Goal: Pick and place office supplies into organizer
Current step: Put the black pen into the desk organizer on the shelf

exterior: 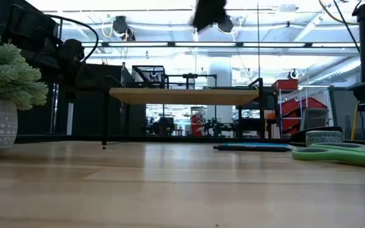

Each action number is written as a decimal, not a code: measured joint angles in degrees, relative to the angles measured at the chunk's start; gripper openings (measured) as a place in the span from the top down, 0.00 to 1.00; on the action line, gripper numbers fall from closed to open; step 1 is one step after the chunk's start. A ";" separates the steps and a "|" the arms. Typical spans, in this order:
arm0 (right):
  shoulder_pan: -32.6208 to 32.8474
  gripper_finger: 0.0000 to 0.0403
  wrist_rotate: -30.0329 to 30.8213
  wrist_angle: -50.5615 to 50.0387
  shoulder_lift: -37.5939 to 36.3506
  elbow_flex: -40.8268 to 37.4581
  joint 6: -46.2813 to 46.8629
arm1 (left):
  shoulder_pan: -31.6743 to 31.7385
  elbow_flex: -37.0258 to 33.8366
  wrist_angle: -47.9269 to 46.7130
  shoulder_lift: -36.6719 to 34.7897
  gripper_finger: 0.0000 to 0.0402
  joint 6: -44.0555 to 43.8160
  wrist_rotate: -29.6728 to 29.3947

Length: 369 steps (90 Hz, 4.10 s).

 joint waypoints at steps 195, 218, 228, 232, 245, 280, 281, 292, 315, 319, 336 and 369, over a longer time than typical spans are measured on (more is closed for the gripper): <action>7.28 0.61 3.66 43.70 3.19 -56.37 8.66 | 0.00 0.00 -0.10 0.00 0.97 0.00 -0.02; 7.26 0.61 3.46 43.61 3.28 -56.45 7.65 | 0.00 0.00 -0.10 0.00 0.97 0.00 -0.02; 7.26 0.61 3.39 43.56 3.28 -56.47 7.58 | 0.00 0.00 -0.11 0.00 0.97 0.00 -0.02; 7.26 0.61 3.39 43.56 3.28 -56.48 7.58 | 0.00 0.00 -0.12 0.00 0.97 0.00 -0.02; 7.28 0.61 3.34 43.56 3.28 -56.54 7.68 | 0.00 0.00 -0.12 0.00 0.97 0.00 0.00; 7.28 0.61 3.28 43.45 3.28 -56.56 7.99 | 0.00 0.00 -0.10 0.00 0.97 0.00 -0.02; 7.28 0.61 3.28 43.45 3.28 -56.56 7.99 | 0.00 0.00 -0.10 0.00 0.97 0.00 -0.02; 7.33 0.69 3.02 43.46 3.28 -56.56 8.02 | 0.00 0.00 -0.10 0.00 0.97 0.00 0.00; 7.41 0.97 2.78 43.36 3.28 -56.56 7.56 | 0.00 0.00 -0.12 0.00 0.97 0.00 -0.01; 7.39 0.96 2.77 43.36 3.28 -56.56 7.57 | 0.00 0.00 -0.11 0.00 0.97 0.00 -0.02; 7.39 0.96 2.80 43.55 3.11 -56.56 7.56 | 0.00 0.00 -0.10 0.00 0.97 0.00 -0.02; 7.35 0.97 2.77 48.77 -1.73 -56.95 8.71 | 0.00 0.00 -0.10 0.00 0.97 0.00 -0.01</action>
